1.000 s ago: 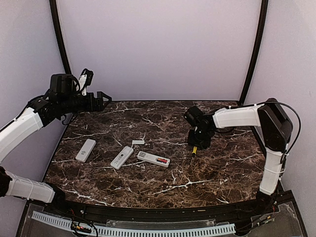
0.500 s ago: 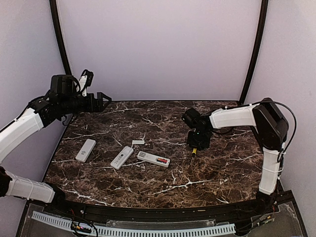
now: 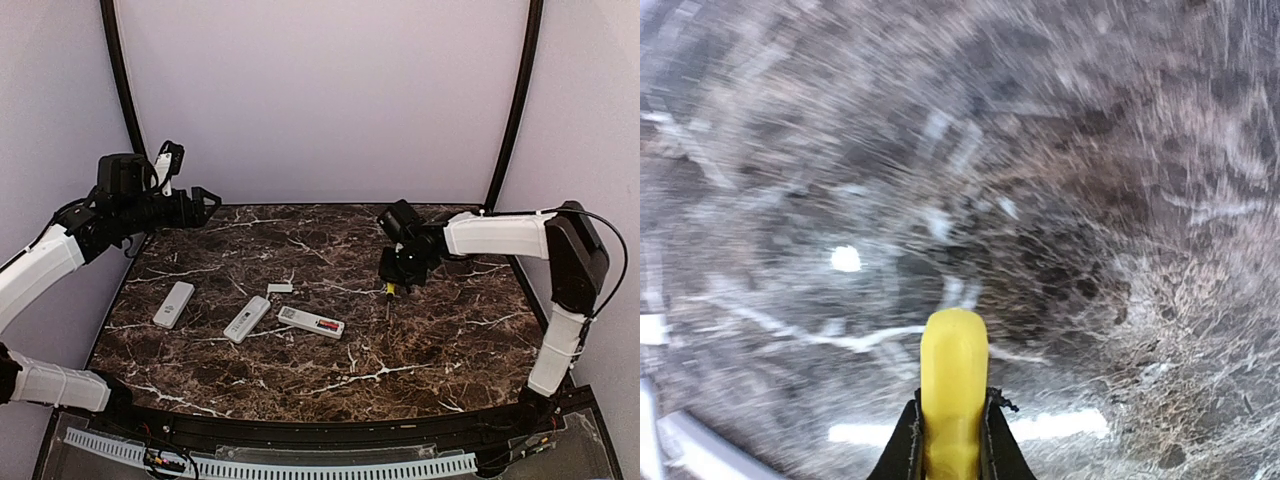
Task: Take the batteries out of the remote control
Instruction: Pick up the screwdriver from the center of the board.
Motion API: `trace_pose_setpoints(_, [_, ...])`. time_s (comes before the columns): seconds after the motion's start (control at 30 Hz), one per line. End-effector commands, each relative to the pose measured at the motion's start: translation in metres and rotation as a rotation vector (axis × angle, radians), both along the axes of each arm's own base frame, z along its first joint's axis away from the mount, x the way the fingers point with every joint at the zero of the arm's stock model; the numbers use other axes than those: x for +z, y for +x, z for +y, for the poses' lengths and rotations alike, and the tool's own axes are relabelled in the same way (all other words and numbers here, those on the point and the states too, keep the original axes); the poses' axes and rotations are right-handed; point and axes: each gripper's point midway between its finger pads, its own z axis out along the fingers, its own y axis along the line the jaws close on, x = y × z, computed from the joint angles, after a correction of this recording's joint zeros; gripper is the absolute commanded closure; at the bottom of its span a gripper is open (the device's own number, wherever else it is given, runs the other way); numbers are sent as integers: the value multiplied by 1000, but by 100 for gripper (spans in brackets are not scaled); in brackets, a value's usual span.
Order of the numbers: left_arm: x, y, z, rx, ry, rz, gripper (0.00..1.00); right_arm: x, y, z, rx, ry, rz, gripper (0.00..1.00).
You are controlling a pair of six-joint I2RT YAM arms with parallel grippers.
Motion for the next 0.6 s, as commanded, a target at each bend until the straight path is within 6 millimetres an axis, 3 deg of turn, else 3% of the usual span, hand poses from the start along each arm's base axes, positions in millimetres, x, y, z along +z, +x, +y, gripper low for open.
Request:
trace_pose_setpoints(0.0, [17, -15, -20, -64, -64, -74, 13, 76, 9, 30, 99, 188, -203, 100])
trace_pose_setpoints(0.17, [9, -37, -94, -222, -105, -83, 12, 145, -1, 52, 156, 334, -359, 100])
trace_pose_setpoints(0.3, [6, -52, -146, -362, -276, 0, 13, 190, -14, 67, 177, 433, -465, 100])
trace_pose_setpoints(0.47, [-10, -66, -195, -457, -355, 111, 13, 229, -26, 78, 170, 506, -574, 100])
trace_pose_setpoints(0.57, [-9, -77, -218, -517, -396, 142, 13, 243, -29, 83, 174, 505, -609, 100])
